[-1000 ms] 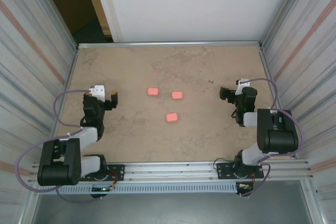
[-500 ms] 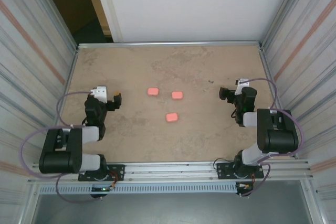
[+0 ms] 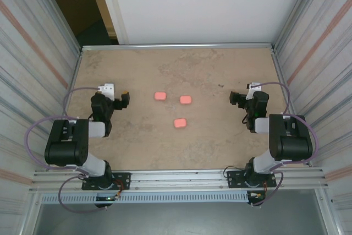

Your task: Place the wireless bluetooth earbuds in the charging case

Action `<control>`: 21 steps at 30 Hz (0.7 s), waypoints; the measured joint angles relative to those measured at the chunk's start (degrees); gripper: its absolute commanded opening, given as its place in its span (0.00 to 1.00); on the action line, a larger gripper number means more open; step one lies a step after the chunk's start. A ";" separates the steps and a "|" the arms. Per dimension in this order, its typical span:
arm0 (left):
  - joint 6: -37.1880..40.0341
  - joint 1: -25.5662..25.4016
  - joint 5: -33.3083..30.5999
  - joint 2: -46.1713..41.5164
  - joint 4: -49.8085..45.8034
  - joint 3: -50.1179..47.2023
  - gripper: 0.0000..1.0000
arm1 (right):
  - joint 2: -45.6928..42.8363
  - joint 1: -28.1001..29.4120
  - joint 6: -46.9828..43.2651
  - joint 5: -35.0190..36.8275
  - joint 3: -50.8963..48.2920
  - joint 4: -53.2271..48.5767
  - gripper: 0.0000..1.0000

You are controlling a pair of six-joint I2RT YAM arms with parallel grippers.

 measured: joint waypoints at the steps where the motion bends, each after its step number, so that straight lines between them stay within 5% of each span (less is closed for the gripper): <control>1: 0.00 0.00 0.02 0.00 -0.35 0.39 0.99 | 0.00 0.00 0.00 0.00 0.00 -0.02 0.99; 21: 0.02 -0.11 0.00 0.02 -4.85 0.48 0.99 | 0.00 0.02 0.00 0.02 0.00 -0.02 0.99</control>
